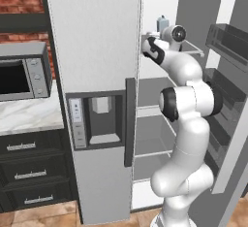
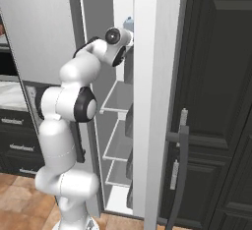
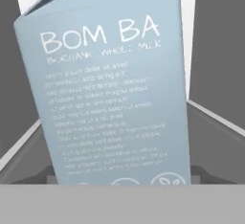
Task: Take a sugar cube from the saucer and place it inside the coffee. Then, grab milk from the fridge and place it next to the coffee on the counter to sweeten the coffee.
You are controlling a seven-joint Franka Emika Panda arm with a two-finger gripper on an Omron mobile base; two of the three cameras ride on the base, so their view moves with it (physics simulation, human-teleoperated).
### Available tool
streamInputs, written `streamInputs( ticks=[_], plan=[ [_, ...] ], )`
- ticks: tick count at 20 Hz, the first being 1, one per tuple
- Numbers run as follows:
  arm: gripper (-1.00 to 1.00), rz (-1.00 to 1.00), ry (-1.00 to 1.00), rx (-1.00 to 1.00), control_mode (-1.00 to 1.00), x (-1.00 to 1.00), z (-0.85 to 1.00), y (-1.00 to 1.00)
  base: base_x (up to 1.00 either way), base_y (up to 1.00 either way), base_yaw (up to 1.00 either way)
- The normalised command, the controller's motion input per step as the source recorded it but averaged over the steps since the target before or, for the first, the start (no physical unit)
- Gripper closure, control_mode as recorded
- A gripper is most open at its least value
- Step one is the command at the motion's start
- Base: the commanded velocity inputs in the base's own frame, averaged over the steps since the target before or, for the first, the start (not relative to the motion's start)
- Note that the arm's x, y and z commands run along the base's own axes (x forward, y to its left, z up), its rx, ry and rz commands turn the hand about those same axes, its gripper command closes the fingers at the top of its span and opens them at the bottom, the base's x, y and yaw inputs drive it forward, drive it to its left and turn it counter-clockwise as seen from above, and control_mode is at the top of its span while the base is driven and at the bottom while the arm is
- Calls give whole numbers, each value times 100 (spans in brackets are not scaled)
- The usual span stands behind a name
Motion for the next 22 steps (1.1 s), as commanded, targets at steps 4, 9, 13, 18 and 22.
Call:
streamInputs(
  ticks=[4,9,13,18,22],
  plan=[
    [100,0,0,0,-100,11,0,-3,0,0,0],
    [100,0,0,0,-100,0,0,0,0,0,0],
    [100,0,0,0,-100,0,0,0,0,0,0],
    [100,0,-1,0,-100,-5,0,0,0,0,0],
    [100,0,-11,6,-100,-68,3,-17,0,0,0]
  ],
)
